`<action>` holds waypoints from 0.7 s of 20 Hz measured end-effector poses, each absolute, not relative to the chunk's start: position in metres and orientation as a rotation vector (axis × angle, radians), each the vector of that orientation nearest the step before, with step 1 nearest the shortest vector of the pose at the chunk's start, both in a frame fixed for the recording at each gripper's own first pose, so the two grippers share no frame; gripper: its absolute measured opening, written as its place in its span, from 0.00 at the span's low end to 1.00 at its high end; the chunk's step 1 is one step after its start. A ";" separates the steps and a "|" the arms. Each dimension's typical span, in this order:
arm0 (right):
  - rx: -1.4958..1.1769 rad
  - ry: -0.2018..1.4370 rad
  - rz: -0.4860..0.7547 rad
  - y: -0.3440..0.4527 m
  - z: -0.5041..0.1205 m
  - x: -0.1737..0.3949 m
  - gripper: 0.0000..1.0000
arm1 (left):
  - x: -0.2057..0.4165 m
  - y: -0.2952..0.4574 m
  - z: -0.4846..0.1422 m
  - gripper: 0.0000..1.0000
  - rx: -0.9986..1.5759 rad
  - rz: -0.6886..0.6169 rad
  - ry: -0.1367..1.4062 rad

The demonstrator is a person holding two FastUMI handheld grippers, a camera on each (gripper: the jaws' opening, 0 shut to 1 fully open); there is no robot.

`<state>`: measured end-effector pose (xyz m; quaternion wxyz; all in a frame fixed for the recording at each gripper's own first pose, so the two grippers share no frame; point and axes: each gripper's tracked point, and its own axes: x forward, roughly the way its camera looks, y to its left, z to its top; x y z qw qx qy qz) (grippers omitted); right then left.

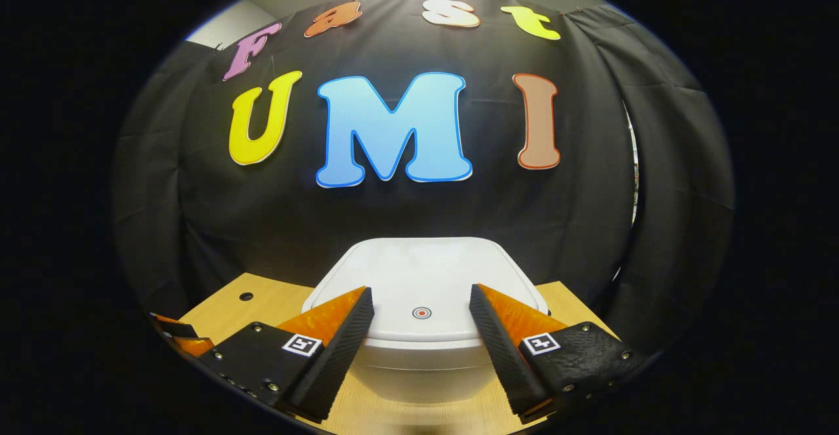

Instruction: Press the lid of the desktop garbage bin to open it, pick up the crumpled paper on the desktop and throw it into the bin, then pick up the pop can on the desktop and drop it into the bin, and finally close the garbage bin lid.

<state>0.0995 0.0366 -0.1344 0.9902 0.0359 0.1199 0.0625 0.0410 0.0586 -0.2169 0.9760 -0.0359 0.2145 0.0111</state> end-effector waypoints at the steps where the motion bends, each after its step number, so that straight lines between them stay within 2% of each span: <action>1: 0.074 0.238 0.123 0.036 -0.134 0.099 0.96 | 0.042 0.059 -0.217 0.77 -0.072 0.022 0.433; 4: 0.071 0.232 0.121 0.036 -0.134 0.099 0.96 | 0.043 0.058 -0.217 0.80 -0.072 0.020 0.434; 10: 0.069 0.220 0.114 0.036 -0.133 0.098 0.96 | 0.045 0.053 -0.217 0.77 -0.068 0.009 0.435; 12: 0.076 0.214 0.107 0.036 -0.131 0.099 0.96 | 0.045 0.052 -0.215 0.82 -0.069 0.007 0.432; 13: 0.075 0.207 0.105 0.036 -0.131 0.099 0.96 | 0.044 0.052 -0.215 0.77 -0.068 0.006 0.432; 14: 0.073 0.201 0.104 0.036 -0.132 0.099 0.96 | 0.043 0.051 -0.214 0.78 -0.068 0.005 0.433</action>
